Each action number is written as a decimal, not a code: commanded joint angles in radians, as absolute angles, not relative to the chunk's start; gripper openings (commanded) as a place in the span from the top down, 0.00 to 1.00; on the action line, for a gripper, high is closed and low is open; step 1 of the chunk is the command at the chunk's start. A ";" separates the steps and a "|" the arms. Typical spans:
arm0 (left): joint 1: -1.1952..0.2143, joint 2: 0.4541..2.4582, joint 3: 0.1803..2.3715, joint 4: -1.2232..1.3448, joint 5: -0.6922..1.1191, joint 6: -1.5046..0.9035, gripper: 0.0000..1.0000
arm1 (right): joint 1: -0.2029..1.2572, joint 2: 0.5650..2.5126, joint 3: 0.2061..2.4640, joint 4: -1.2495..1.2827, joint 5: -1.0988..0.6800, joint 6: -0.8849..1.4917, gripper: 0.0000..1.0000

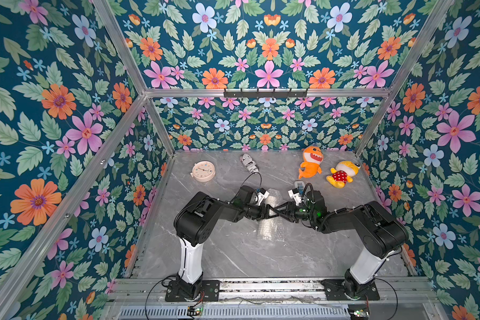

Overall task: Wrap vases in bubble wrap
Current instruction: Wrap the vase in bubble wrap.

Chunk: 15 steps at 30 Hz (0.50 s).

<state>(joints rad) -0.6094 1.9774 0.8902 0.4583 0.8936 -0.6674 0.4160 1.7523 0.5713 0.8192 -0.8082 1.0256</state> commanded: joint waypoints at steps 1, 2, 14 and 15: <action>-0.612 1.980 0.887 0.379 0.818 -0.632 0.28 | 0.425 1.767 0.577 0.899 -0.841 1.059 0.57; -0.612 1.980 0.887 0.378 0.818 -0.632 0.24 | 0.425 1.766 0.580 0.899 -0.841 1.061 0.57; -0.614 1.994 0.890 0.393 0.824 -0.635 0.06 | 0.459 1.729 0.639 0.733 -0.804 0.993 0.54; -0.614 1.994 0.888 0.394 0.825 -0.635 0.06 | 0.459 1.733 0.641 0.729 -0.802 0.991 0.54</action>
<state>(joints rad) -0.5922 1.9739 0.8936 0.5087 0.9108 -0.6827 0.4278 1.7210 0.6270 0.7895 -0.8162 1.0088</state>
